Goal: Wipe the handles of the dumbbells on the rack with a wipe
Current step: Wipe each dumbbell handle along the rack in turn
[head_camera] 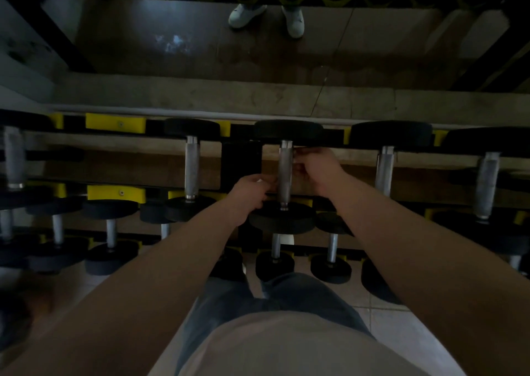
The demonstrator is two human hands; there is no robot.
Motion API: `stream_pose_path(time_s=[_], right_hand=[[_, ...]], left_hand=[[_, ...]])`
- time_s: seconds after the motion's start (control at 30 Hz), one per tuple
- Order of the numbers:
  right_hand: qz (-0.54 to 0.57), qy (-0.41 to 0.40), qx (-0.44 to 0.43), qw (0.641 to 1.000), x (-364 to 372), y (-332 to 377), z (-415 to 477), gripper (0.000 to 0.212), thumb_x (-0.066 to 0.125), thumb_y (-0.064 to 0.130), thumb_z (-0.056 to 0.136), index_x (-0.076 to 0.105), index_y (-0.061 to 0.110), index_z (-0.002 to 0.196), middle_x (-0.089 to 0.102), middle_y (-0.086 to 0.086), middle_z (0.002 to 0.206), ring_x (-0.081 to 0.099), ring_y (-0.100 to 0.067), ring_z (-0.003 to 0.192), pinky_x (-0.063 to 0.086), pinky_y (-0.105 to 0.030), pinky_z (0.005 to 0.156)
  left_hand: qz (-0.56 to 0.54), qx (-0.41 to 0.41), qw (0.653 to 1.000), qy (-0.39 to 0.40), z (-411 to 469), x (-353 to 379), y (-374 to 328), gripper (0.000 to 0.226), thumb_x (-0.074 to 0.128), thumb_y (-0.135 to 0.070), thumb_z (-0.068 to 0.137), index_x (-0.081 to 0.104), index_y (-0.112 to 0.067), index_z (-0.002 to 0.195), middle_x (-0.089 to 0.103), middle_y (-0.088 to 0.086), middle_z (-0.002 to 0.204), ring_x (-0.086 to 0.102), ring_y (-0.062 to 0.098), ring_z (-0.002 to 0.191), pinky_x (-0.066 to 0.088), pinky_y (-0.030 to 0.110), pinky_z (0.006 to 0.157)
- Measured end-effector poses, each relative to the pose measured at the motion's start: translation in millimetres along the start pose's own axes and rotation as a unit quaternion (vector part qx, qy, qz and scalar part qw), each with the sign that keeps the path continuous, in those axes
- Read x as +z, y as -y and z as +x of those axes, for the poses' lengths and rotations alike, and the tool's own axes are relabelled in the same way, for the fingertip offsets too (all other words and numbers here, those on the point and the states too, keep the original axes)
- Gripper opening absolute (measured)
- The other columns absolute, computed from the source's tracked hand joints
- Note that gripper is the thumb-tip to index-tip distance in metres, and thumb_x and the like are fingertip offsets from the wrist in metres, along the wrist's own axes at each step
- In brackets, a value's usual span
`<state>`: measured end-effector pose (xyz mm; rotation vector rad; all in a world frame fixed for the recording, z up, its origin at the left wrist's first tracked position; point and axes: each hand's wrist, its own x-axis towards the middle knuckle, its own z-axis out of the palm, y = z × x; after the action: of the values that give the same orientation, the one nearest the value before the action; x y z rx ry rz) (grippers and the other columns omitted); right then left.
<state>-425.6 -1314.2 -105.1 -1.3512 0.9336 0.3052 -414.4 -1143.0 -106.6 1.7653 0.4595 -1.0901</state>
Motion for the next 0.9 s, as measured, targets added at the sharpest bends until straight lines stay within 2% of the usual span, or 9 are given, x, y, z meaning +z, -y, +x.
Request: stream_pose_path(time_s=[0.1, 0.23, 0.33, 0.4, 0.5, 0.6, 0.73, 0.83, 0.9], right_hand=[[-0.204, 0.082, -0.001, 0.975, -11.1, -11.9, -4.8, 0.020, 0.067, 0.010, 0.091, 0.074, 0.011, 0.110, 0.072, -0.009, 0.105, 0.066, -0.028, 0.102, 0.055, -0.037, 0.087], [-0.459, 0.216, -0.013, 0.862, -14.9, -29.1, -21.4, 0.028, 0.062, 0.014, 0.095, 0.066, 0.020, 0.122, 0.066, -0.004, 0.114, 0.062, -0.019, 0.104, 0.051, -0.037, 0.092], [-0.352, 0.152, 0.024, 0.923, -12.8, -21.8, -10.1, 0.014, 0.064, 0.010, 0.092, 0.071, 0.012, 0.105, 0.069, -0.009, 0.101, 0.065, -0.021, 0.094, 0.055, -0.036, 0.080], [-0.147, 0.077, 0.046, 0.985, -11.8, -13.5, 0.5, 0.013, 0.067, 0.007, 0.090, 0.074, 0.009, 0.101, 0.073, -0.011, 0.101, 0.068, -0.026, 0.097, 0.058, -0.045, 0.092], [0.072, 0.033, 0.025, 0.997, -8.2, 0.8, 1.3, 0.016, 0.063, 0.002, 0.095, 0.073, 0.009, 0.104, 0.073, -0.008, 0.097, 0.066, -0.023, 0.092, 0.056, -0.041, 0.089], [-0.138, 0.068, 0.004, 0.988, -12.5, -9.1, -13.6, 0.013, 0.065, 0.011, 0.094, 0.073, 0.011, 0.105, 0.073, -0.011, 0.103, 0.068, -0.029, 0.099, 0.056, -0.042, 0.091], [-0.378, 0.151, 0.031, 0.913, -18.6, -27.7, -32.0, 0.018, 0.067, 0.017, 0.092, 0.071, 0.010, 0.108, 0.070, -0.012, 0.102, 0.065, -0.023, 0.090, 0.052, -0.032, 0.073], [-0.345, 0.071, -0.024, 0.936, -15.7, -21.5, -33.8, 0.008, 0.071, 0.017, 0.089, 0.075, 0.013, 0.093, 0.072, -0.007, 0.095, 0.067, -0.021, 0.088, 0.051, -0.026, 0.067], [-0.190, 0.014, -0.046, 0.981, -13.0, -17.0, -36.0, 0.006, 0.076, 0.017, 0.086, 0.074, 0.023, 0.086, 0.073, -0.001, 0.095, 0.067, -0.016, 0.092, 0.057, -0.027, 0.075]], left_hand=[[0.002, -0.003, 1.000, -0.006, 0.7, 1.0, 1.0, 0.026, 0.053, -0.014, 0.098, 0.066, -0.022, 0.118, 0.068, 0.002, 0.102, 0.049, 0.012, 0.071, 0.038, 0.023, 0.052], [0.008, -0.002, 1.000, -0.001, 1.1, 2.5, -1.7, 0.024, 0.056, -0.013, 0.095, 0.068, -0.020, 0.115, 0.064, 0.004, 0.093, 0.047, 0.012, 0.066, 0.036, 0.023, 0.048], [0.007, 0.007, 1.000, 0.006, 0.2, 0.7, -0.5, 0.024, 0.059, -0.017, 0.094, 0.068, -0.022, 0.116, 0.066, 0.007, 0.100, 0.049, 0.013, 0.069, 0.037, 0.024, 0.051], [0.000, 0.007, 1.000, 0.007, -1.3, -0.8, -0.5, 0.026, 0.057, -0.027, 0.097, 0.066, -0.022, 0.120, 0.068, 0.006, 0.107, 0.050, 0.013, 0.073, 0.040, 0.025, 0.055], [-0.016, -0.010, 1.000, -0.003, -3.7, -1.5, -3.8, 0.031, 0.058, -0.039, 0.095, 0.067, -0.022, 0.119, 0.064, 0.001, 0.103, 0.047, 0.014, 0.075, 0.039, 0.027, 0.060], [-0.044, -0.029, 0.998, -0.039, -7.9, 1.8, -10.8, 0.020, 0.057, -0.032, 0.095, 0.069, -0.021, 0.107, 0.055, -0.001, 0.087, 0.042, 0.015, 0.067, 0.035, 0.026, 0.054], [-0.069, 0.000, 0.996, -0.056, -11.0, 8.7, -15.0, 0.030, 0.043, -0.009, 0.097, 0.067, -0.020, 0.110, 0.059, 0.004, 0.089, 0.052, 0.016, 0.072, 0.046, 0.031, 0.058], [-0.042, 0.030, 0.997, -0.052, -19.0, 9.4, -14.2, 0.038, 0.038, -0.001, 0.094, 0.067, -0.019, 0.113, 0.063, 0.004, 0.091, 0.056, 0.017, 0.077, 0.044, 0.030, 0.060], [-0.005, 0.064, 0.997, -0.047, -24.3, 7.5, -14.2, 0.027, 0.047, -0.013, 0.098, 0.068, -0.023, 0.112, 0.065, 0.002, 0.090, 0.054, 0.015, 0.071, 0.040, 0.026, 0.054]])
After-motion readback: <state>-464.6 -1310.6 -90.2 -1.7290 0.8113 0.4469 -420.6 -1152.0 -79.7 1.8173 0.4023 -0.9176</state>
